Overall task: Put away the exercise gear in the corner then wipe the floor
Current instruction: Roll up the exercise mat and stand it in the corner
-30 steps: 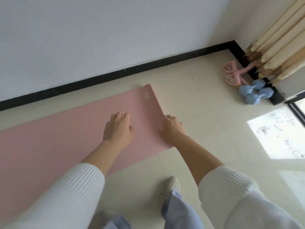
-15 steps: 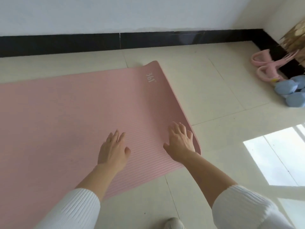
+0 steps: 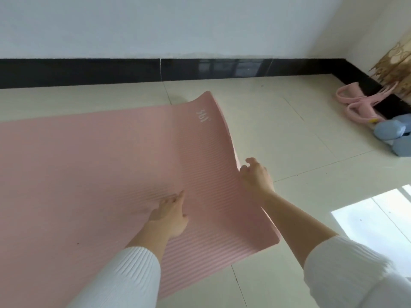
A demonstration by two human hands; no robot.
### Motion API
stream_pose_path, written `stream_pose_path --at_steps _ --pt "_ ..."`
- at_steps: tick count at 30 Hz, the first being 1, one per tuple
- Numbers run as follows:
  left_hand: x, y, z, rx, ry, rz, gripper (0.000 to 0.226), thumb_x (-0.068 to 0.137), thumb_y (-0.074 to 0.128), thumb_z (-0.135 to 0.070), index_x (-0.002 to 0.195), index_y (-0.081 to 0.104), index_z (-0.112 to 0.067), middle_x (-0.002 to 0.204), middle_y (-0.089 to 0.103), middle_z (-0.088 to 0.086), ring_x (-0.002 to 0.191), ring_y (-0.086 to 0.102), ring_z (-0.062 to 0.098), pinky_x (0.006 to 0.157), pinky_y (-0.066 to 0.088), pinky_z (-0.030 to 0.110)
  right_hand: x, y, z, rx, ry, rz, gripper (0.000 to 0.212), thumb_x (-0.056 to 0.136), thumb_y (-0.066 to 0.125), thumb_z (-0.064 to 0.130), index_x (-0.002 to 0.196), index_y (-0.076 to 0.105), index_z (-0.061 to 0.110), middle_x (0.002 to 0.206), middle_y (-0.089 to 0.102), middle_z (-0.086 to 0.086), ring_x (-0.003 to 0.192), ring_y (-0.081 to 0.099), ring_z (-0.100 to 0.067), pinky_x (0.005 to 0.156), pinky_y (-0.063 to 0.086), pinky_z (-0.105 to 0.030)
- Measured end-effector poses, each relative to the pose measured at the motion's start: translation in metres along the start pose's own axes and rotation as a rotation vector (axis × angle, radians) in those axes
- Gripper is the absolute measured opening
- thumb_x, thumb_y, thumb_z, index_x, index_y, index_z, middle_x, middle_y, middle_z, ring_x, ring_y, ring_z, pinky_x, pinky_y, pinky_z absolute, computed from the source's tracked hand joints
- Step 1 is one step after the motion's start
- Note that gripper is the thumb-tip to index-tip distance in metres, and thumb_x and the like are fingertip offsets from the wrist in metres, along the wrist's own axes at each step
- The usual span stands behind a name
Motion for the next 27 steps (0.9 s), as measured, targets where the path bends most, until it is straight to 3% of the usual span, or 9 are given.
stream_pose_path --at_steps 3,8,10,13,15,17,22,24,27 --pt "-0.003 -0.013 -0.001 -0.168 -0.032 -0.004 0.071 0.098 0.042 -0.037 0.151 -0.004 -0.036 0.152 0.036 0.002 0.136 0.035 0.026 0.107 0.032 0.039 0.004 0.018 0.011 0.374 0.159 0.214 0.047 0.090 0.038 0.007 0.137 0.038 0.010 0.084 0.070 -0.013 0.074 0.065 -0.027 0.069 0.052 -0.034" --pt "0.002 -0.026 -0.013 -0.377 0.064 -0.070 0.062 0.101 0.032 -0.035 0.139 -0.008 -0.062 0.146 0.044 -0.002 0.129 0.047 0.027 0.107 0.035 0.036 0.001 0.041 0.012 0.227 0.230 0.309 0.059 0.076 0.071 0.019 0.127 0.044 0.005 0.080 0.061 -0.011 0.063 0.059 -0.026 0.067 0.058 -0.040" --pt "0.006 -0.027 -0.025 -0.378 0.122 -0.116 0.058 0.102 0.031 -0.032 0.144 0.000 -0.056 0.151 0.038 0.000 0.135 0.039 0.025 0.110 0.030 0.035 -0.001 0.042 0.013 0.011 0.130 0.273 0.060 0.073 0.076 0.035 0.121 0.047 0.014 0.100 0.054 -0.005 0.083 0.057 -0.023 0.066 0.048 -0.031" --pt "0.014 -0.028 -0.046 -0.287 0.134 -0.188 0.053 0.102 0.030 -0.034 0.151 0.011 -0.037 0.160 0.010 -0.004 0.146 0.011 0.022 0.116 0.016 0.037 -0.001 0.046 0.012 -0.102 -0.025 0.218 0.059 0.071 0.073 0.049 0.115 0.045 0.022 0.111 0.037 0.001 0.112 0.039 -0.021 0.086 0.044 -0.038" --pt "0.023 -0.029 -0.057 -0.360 0.104 -0.198 0.055 0.102 0.031 -0.034 0.153 0.016 -0.021 0.161 0.008 -0.004 0.146 0.007 0.020 0.118 0.010 0.033 0.001 0.051 0.010 0.025 -0.032 0.258 0.047 0.079 0.065 0.044 0.109 0.043 0.017 0.110 0.042 0.000 0.106 0.044 -0.024 0.085 0.047 -0.042" --pt "0.030 -0.031 -0.063 -0.592 0.055 -0.152 0.056 0.102 0.032 -0.033 0.153 0.016 -0.014 0.160 0.010 -0.001 0.147 0.009 0.015 0.118 0.007 0.029 0.004 0.054 0.008 0.126 -0.022 0.273 0.039 0.081 0.063 0.033 0.103 0.039 0.012 0.106 0.053 -0.007 0.087 0.054 -0.026 0.065 0.047 -0.036" --pt "0.039 -0.038 -0.078 -1.113 -0.009 -0.153 0.051 0.101 0.036 -0.035 0.150 0.022 -0.033 0.157 0.024 -0.009 0.140 0.031 0.013 0.111 0.030 0.031 0.008 0.047 0.006 0.186 -0.099 0.221 0.040 0.076 0.068 0.024 0.097 0.037 0.012 0.093 0.050 -0.002 0.067 0.049 -0.016 0.049 0.034 -0.029" --pt "0.045 -0.039 -0.085 -1.265 -0.030 -0.178 0.047 0.100 0.037 -0.037 0.146 0.027 -0.041 0.151 0.034 -0.009 0.132 0.044 0.016 0.099 0.044 0.033 0.008 0.043 0.003 0.295 -0.069 0.239 0.036 0.079 0.066 0.026 0.101 0.041 0.013 0.091 0.053 0.001 0.070 0.052 -0.013 0.051 0.037 -0.027" --pt "0.052 -0.038 -0.088 -1.303 -0.022 -0.173 0.051 0.090 0.042 -0.050 0.140 0.029 -0.054 0.148 0.037 -0.016 0.132 0.043 0.014 0.107 0.039 0.047 0.008 0.036 -0.004 0.533 0.030 0.338 0.021 0.085 0.058 0.022 0.106 0.056 0.019 0.102 0.059 0.006 0.084 0.058 -0.009 0.067 0.050 -0.028"
Point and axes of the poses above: each hand's wrist, its own x-axis towards the middle knuckle, its own y-axis out of the palm, z = x × y, the point moved 3 cm from there along x, towards the middle knuckle
